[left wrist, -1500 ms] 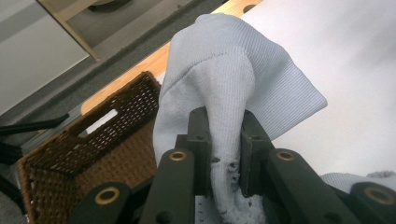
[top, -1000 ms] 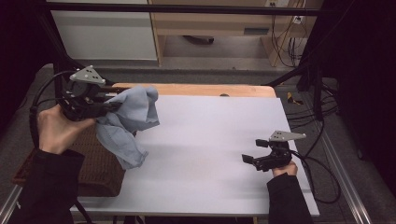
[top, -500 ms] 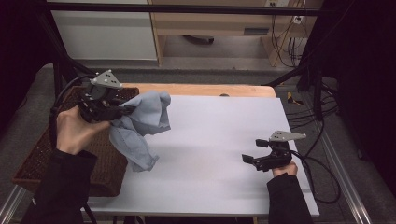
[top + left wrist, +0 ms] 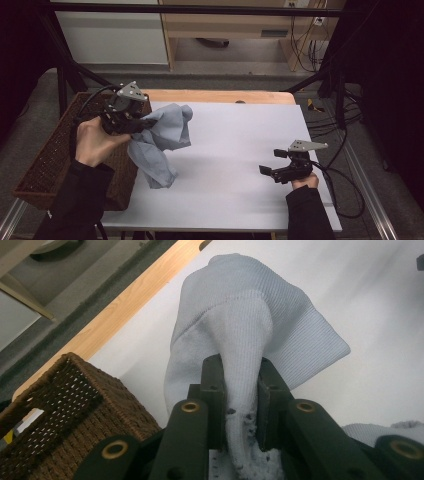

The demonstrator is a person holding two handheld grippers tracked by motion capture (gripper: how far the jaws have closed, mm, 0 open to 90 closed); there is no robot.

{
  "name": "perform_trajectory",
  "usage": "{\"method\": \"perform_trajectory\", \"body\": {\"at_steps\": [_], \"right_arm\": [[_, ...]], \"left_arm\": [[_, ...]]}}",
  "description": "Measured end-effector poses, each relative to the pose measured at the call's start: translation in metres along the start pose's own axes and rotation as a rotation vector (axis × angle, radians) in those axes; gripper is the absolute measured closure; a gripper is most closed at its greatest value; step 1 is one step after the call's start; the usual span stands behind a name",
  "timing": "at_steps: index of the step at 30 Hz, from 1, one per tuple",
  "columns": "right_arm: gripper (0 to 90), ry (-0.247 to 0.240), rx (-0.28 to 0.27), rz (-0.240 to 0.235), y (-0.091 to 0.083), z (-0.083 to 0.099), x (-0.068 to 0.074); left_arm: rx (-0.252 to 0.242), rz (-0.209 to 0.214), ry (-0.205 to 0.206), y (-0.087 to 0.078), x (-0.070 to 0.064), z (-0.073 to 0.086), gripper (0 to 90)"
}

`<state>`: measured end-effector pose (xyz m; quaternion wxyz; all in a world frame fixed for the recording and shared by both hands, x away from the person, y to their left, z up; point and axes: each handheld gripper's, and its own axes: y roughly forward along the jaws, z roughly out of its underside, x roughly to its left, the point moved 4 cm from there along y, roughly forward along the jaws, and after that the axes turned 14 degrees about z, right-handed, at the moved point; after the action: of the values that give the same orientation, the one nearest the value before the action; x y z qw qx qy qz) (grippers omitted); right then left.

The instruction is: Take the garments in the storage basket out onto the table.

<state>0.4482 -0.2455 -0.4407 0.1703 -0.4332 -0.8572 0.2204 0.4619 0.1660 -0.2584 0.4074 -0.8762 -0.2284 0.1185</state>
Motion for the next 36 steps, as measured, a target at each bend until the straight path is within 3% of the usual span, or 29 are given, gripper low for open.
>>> {"method": "perform_trajectory", "body": {"at_steps": [36], "right_arm": [[4.3, -0.002, -0.001, 0.001, 0.000, 0.000, 0.000]], "left_arm": [[0.069, 0.112, 0.018, 0.072, -0.009, 0.018, 77.5]]}}
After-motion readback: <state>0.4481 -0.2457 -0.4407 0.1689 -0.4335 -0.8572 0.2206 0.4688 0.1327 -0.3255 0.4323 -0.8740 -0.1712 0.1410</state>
